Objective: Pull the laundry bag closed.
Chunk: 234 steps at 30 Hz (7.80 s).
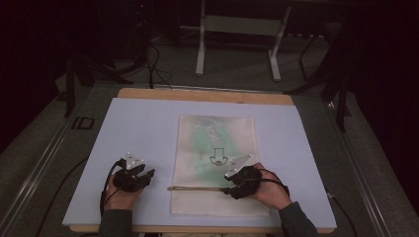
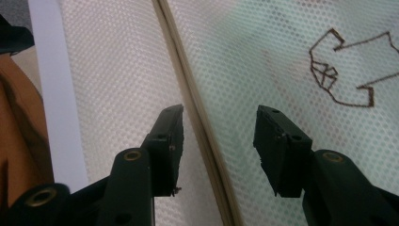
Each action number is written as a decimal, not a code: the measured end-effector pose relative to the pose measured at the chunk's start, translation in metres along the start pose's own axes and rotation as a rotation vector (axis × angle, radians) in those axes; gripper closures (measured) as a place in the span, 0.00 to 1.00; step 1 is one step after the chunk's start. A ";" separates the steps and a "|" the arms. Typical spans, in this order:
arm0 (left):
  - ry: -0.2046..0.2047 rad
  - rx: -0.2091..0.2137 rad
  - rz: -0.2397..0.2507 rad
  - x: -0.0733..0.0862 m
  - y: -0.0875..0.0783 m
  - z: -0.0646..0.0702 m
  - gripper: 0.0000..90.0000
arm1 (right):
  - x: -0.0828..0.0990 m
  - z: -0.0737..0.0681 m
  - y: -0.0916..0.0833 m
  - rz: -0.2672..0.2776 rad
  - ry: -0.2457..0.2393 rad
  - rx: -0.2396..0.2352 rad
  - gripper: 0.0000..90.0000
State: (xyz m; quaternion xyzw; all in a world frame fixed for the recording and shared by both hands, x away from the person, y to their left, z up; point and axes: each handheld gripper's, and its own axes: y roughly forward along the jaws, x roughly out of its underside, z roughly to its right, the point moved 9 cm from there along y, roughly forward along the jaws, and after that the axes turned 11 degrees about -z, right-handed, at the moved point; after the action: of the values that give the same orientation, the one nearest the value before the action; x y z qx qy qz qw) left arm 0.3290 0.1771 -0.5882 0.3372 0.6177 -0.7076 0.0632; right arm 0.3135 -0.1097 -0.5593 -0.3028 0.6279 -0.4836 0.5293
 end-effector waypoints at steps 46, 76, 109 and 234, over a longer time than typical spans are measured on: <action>0.004 0.006 -0.001 0.000 0.000 0.000 0.62 | -0.056 -0.021 0.027 0.021 -0.092 -0.077 0.63; 0.005 0.007 -0.001 0.000 0.000 0.000 0.62 | -0.086 -0.032 0.046 0.009 -0.143 -0.100 0.71; 0.005 0.011 -0.002 0.000 0.000 0.000 0.62 | -0.125 -0.048 0.067 0.010 -0.181 -0.115 0.85; 0.156 0.250 -0.022 -0.010 0.011 0.078 0.98 | -0.110 -0.046 0.080 0.069 -0.089 -0.143 0.91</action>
State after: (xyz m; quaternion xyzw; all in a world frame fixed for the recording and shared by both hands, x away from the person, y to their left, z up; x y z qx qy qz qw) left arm 0.3114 0.0996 -0.5911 0.3896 0.5315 -0.7514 -0.0353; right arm 0.3079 0.0299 -0.5941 -0.3392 0.6467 -0.4053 0.5500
